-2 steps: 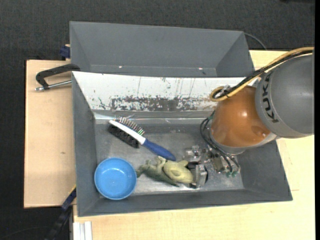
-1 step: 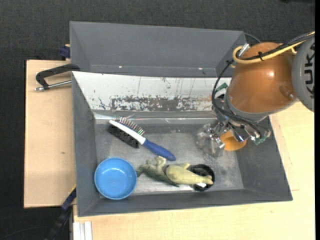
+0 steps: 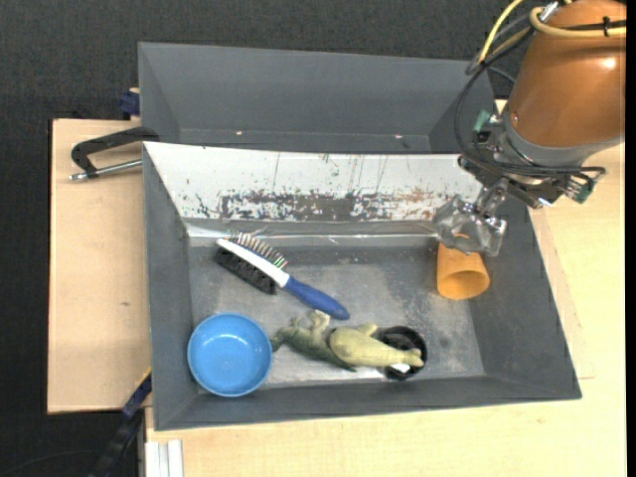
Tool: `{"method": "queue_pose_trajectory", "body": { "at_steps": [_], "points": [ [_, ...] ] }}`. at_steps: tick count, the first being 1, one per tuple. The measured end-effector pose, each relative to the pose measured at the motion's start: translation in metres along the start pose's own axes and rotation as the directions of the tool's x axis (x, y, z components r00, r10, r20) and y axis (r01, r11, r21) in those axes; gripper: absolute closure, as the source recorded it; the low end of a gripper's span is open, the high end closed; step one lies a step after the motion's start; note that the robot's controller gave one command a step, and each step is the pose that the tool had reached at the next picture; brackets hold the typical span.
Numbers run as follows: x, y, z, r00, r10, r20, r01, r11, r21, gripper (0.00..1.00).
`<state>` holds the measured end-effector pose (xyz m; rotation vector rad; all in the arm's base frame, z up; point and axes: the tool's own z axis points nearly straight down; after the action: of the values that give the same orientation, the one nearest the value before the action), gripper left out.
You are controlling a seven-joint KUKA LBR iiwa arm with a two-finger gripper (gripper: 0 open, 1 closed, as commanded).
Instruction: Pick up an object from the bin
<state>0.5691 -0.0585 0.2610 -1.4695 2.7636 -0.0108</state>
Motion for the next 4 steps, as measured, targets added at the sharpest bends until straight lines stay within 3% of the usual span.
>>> {"method": "queue_pose_trajectory", "body": {
  "at_steps": [1,2,3,4],
  "points": [
    [0.007,0.013,0.101,0.978,0.207,-0.011,-0.207,0.978,-0.015,1.00],
    [0.056,0.036,0.115,0.842,0.540,-0.013,-0.540,0.842,-0.007,1.00],
    [0.055,0.035,0.115,0.843,0.538,-0.011,-0.538,0.843,-0.006,0.00],
    [0.009,0.085,0.192,0.859,0.511,-0.018,-0.512,0.859,-0.014,0.00]
  ]
}}
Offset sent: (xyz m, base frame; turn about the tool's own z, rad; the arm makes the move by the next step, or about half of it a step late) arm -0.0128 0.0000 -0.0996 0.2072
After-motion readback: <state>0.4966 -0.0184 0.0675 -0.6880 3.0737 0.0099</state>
